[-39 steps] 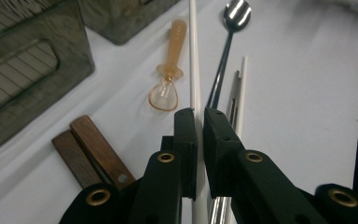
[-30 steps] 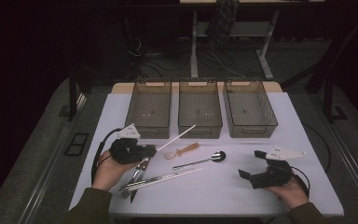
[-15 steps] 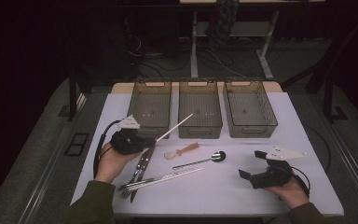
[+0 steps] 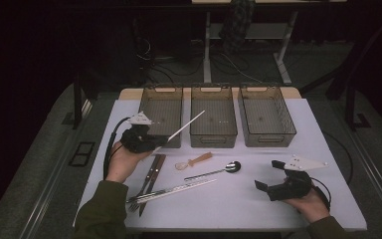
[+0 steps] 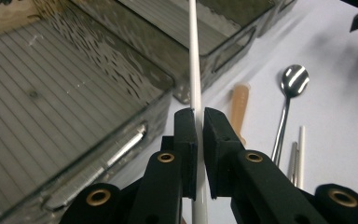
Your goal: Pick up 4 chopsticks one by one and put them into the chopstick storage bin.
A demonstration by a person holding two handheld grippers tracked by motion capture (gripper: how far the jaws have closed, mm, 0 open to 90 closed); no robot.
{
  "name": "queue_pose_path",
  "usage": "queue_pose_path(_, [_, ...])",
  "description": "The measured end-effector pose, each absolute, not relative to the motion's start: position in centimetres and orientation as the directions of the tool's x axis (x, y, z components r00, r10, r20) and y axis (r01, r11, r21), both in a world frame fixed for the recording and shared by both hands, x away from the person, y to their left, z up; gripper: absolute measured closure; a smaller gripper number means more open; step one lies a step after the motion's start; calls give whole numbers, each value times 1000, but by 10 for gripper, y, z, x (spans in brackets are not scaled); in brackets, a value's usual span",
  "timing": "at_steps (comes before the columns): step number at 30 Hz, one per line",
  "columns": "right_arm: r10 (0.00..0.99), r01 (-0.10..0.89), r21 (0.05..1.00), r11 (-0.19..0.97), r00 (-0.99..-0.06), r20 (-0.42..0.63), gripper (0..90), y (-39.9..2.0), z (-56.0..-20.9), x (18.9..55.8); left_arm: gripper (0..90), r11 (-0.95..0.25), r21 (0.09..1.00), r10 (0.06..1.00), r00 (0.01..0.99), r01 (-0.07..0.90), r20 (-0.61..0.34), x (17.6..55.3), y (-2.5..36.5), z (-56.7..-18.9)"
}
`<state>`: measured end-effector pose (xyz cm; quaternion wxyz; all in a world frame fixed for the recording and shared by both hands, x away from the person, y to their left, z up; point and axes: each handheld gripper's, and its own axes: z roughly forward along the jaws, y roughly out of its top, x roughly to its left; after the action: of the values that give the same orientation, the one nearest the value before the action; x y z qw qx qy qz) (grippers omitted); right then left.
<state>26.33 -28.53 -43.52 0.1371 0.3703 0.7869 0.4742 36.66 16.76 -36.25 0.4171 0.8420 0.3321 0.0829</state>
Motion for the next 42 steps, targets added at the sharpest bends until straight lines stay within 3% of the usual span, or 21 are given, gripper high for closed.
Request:
queue_pose_path(25, [718, 455, 854, 251, -679, 151, 4, -289, -434, 264, 836, -340, 807, 743, 664, 483, -84, 422, 176, -334])
queue_pose_path(42, [717, 455, 855, 250, -680, 152, 4, -289, -434, 264, 836, -320, 743, 839, 540, 588, -66, 462, 188, -370])
